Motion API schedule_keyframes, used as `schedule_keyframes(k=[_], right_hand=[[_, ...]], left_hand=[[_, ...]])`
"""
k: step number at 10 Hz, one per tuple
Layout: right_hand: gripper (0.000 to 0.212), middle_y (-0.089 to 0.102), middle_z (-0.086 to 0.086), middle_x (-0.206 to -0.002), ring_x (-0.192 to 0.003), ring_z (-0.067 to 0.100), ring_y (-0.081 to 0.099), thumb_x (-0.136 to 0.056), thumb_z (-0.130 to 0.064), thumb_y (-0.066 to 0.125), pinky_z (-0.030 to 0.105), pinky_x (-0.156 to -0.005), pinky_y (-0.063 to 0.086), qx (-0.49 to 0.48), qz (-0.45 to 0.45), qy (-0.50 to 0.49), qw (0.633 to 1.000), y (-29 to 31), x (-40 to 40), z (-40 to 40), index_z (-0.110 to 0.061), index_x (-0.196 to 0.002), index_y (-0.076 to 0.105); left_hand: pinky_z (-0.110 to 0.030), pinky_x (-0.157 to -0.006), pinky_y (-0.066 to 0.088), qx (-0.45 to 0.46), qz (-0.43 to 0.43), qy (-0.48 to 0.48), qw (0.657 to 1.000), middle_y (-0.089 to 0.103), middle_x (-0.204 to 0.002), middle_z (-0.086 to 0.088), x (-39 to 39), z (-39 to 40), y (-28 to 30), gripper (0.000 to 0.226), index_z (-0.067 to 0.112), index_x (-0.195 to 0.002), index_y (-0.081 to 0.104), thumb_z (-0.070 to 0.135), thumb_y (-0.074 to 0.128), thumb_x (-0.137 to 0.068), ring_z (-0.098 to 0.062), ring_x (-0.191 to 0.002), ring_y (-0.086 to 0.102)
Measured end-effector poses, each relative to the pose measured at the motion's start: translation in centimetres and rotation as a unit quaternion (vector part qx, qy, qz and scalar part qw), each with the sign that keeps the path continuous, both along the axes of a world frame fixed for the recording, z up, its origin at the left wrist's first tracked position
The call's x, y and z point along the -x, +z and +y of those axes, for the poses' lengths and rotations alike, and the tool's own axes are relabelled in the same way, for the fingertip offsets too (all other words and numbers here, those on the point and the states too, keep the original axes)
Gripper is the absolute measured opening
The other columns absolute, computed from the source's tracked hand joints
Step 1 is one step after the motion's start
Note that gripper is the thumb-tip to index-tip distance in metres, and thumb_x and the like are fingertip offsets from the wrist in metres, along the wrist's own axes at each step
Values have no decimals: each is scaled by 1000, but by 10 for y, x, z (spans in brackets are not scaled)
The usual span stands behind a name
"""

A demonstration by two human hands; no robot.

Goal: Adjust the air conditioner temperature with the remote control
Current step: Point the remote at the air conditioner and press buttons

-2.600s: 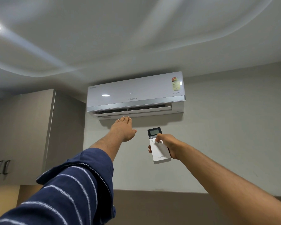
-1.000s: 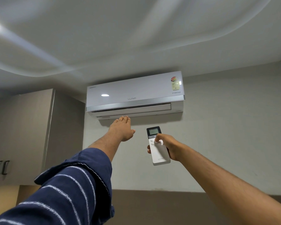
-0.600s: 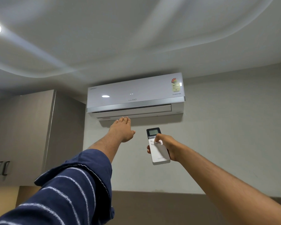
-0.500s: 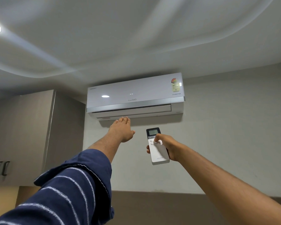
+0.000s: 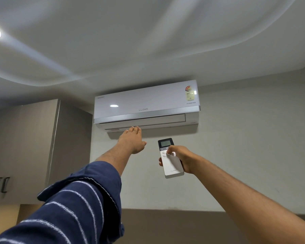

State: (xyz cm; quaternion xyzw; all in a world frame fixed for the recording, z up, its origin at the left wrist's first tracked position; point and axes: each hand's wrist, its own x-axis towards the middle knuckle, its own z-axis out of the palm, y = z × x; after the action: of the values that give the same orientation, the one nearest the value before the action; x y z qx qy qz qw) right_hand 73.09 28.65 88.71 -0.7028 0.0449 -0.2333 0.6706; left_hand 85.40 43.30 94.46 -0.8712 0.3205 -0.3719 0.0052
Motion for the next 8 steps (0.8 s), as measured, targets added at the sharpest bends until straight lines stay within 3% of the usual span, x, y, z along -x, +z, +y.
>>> schedule_keyframes(k=[2, 8], right_hand=[[24, 73, 17, -68, -65, 30, 71, -83, -6, 41, 31, -61, 56, -1, 5, -7, 1000, 0, -3, -1, 1, -104, 52], [24, 69, 19, -77, -63, 29, 70, -82, -6, 39, 28, -57, 56, -9, -3, 2, 1000, -3, -6, -4, 0, -103, 50]], left_hand=[[-39, -123, 7, 0, -2, 2, 1000, 0, -164, -11, -2, 1, 1, 72, 5, -155, 1, 43, 28, -100, -26, -152, 2], [-39, -123, 7, -1, 2, 3, 1000, -1, -164, -11, -6, -3, 0, 72, 6, -155, 0, 43, 28, -100, -25, -152, 1]])
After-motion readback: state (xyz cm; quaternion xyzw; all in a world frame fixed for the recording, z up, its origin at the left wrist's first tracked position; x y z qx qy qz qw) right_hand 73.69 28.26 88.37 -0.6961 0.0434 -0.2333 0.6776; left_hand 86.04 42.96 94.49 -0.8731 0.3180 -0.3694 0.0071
